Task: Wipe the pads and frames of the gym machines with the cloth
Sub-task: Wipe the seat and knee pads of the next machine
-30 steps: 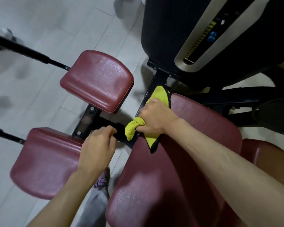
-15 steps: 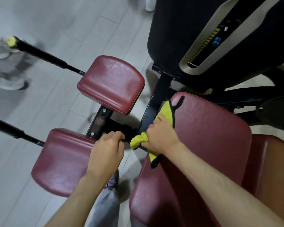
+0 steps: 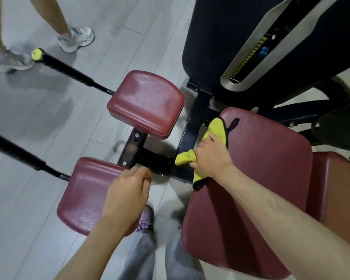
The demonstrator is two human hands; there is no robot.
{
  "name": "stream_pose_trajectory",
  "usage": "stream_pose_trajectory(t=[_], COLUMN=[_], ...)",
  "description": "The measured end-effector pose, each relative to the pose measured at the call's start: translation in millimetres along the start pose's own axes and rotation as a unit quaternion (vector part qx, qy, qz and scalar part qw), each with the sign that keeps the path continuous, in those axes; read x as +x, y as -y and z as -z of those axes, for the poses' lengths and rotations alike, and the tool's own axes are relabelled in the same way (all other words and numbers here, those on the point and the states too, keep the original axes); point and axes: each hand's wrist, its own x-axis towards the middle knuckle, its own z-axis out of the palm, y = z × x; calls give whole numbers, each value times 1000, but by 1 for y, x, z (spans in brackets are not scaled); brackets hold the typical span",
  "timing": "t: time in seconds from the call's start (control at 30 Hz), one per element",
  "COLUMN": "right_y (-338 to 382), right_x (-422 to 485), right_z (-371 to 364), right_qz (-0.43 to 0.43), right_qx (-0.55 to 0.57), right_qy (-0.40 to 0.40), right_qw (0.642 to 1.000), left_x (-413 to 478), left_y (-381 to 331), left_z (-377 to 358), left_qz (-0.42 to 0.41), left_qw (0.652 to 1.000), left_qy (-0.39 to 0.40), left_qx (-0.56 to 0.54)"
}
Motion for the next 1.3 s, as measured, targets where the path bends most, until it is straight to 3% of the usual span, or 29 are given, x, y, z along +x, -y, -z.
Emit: stream_pose_trajectory(t=[0.1, 0.3, 0.43, 0.57, 0.67, 0.73, 1.03, 1.23, 1.3], right_y=[26, 139, 133, 67, 48, 60, 138, 159, 170], right_x=[-11, -117, -113, -58, -35, -37, -97, -144, -165], right_z=[-5, -43, -47, -30, -15, -12, -27, -44, -57], right_qz=[-22, 134, 201, 105, 13, 3, 126, 251, 263], right_qx=[31, 116, 88, 63, 46, 49, 49, 59, 113], right_qy=[1, 79, 62, -16, -13, 6, 47, 2, -5], right_qw=[999, 981, 974, 992, 999, 999, 990, 966, 958], left_x=[-10, -26, -33, -35, -36, -36, -42, -58, -65], left_y=[4, 1, 2, 8, 8, 6, 0, -10, -14], left_z=[-2, 3, 6, -2, -10, -12, -15, -16, -19], left_qz=[3, -2, -34, -41, -49, -51, -70, -41, -38], left_qw=[1000, 999, 998, 998, 997, 996, 996, 997, 998], left_qy=[10, 46, 44, 48, 61, 68, 64, 59, 55], left_qx=[3, 10, 14, 14, 15, 12, -1, -4, 0])
